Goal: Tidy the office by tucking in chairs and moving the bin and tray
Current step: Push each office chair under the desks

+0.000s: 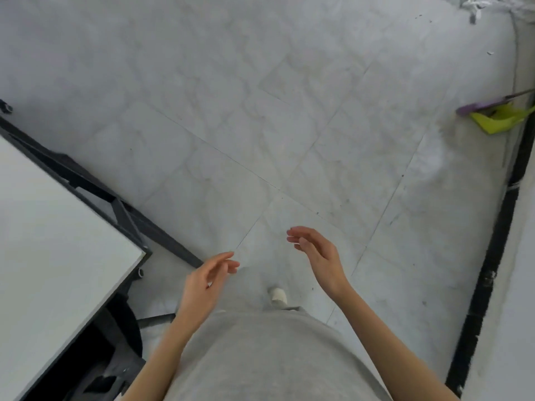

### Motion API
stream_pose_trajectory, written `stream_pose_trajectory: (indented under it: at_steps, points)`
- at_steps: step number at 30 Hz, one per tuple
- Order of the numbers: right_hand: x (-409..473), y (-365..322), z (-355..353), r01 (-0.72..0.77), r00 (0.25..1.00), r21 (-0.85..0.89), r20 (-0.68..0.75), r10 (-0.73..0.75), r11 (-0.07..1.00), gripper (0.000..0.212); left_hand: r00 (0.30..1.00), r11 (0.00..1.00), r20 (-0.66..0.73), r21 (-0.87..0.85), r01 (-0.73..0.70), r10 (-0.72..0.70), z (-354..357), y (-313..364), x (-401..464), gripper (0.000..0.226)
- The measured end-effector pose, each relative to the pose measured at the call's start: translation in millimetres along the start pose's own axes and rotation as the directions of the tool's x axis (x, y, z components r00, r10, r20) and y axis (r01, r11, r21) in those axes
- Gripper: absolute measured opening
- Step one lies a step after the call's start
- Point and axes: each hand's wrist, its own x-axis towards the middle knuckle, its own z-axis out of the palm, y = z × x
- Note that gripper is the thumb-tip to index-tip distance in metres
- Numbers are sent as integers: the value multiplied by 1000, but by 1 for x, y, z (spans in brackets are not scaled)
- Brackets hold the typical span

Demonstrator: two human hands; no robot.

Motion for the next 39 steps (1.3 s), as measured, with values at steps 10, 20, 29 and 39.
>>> stream_pose_trajectory:
  at_steps: [10, 20, 29, 39]
  points:
    - [273, -74, 14, 100, 991, -47, 95, -95, 994, 22, 940, 985, -303, -126, 121, -154, -46, 4, 198, 26]
    - [457, -135, 21, -14, 995, -194, 90, 32, 981, 27, 983, 991, -178, -116, -64, 42, -114, 140, 480, 33]
    - [730, -214, 99, 61, 964, -238, 265, 4, 969, 30, 915, 981, -399, -190, -30, -49, -197, 159, 687, 29]
    - [996, -382, 305, 315, 719, -208, 690, -89, 926, 31, 599, 909, -708, -407, 89, -375, -300, 149, 786, 32]
